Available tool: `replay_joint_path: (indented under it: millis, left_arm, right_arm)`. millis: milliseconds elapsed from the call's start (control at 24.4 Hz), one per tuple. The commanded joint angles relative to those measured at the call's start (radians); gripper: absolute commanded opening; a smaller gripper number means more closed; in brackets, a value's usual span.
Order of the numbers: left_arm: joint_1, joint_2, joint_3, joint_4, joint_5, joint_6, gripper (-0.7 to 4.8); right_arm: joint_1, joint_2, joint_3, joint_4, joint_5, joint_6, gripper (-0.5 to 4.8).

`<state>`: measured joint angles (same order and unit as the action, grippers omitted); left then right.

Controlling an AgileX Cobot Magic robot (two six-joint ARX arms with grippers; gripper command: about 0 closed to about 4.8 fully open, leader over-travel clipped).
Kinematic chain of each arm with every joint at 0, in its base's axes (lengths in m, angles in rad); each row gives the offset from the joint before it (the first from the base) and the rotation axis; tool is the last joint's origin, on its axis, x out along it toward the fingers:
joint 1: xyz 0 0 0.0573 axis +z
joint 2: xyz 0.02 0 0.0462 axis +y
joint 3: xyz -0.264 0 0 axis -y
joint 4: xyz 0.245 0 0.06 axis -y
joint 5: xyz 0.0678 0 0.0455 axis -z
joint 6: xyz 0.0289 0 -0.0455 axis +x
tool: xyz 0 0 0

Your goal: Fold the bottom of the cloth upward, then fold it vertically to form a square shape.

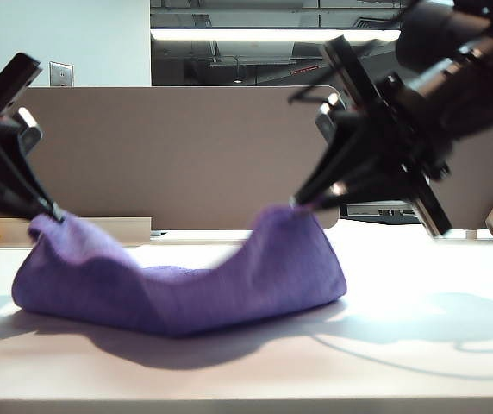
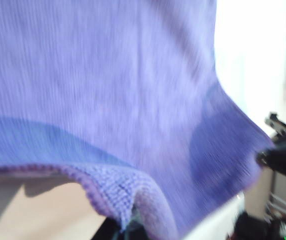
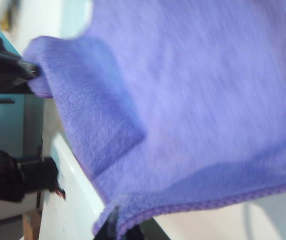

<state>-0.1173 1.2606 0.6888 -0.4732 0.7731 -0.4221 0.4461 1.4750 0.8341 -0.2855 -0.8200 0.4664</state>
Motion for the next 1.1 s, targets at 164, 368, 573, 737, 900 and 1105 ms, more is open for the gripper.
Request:
replay_joint_path:
  millis: [164,368,573,737,900,1105]
  left_arm:
    - [0.001,-0.005,0.027,0.155,-0.107,-0.120,0.10]
    - [0.001,-0.004,0.027,0.284,-0.202,-0.193,-0.05]
    - [0.002,-0.001,0.027,0.330,-0.275,-0.217,-0.05]
    - [0.005,0.015,0.027,0.345,-0.308,-0.222,-0.05]
    - [0.005,0.053,0.027,0.378,-0.325,-0.223,-0.05]
    - [0.005,0.084,0.027,0.379,-0.324,-0.225,-0.05]
  right_arm:
    - [-0.003,-0.002,0.061,0.053,0.084,0.050,0.16]
    - [-0.007,0.011,0.089,0.110,0.160,0.090,0.08]
    - [-0.010,0.072,0.108,0.158,0.163,0.118,0.08]
    - [-0.010,0.120,0.133,0.183,0.158,0.118,0.08]
    - [-0.015,0.143,0.175,0.208,0.174,0.117,0.08]
    - [-0.037,0.143,0.181,0.274,0.196,0.151,0.08]
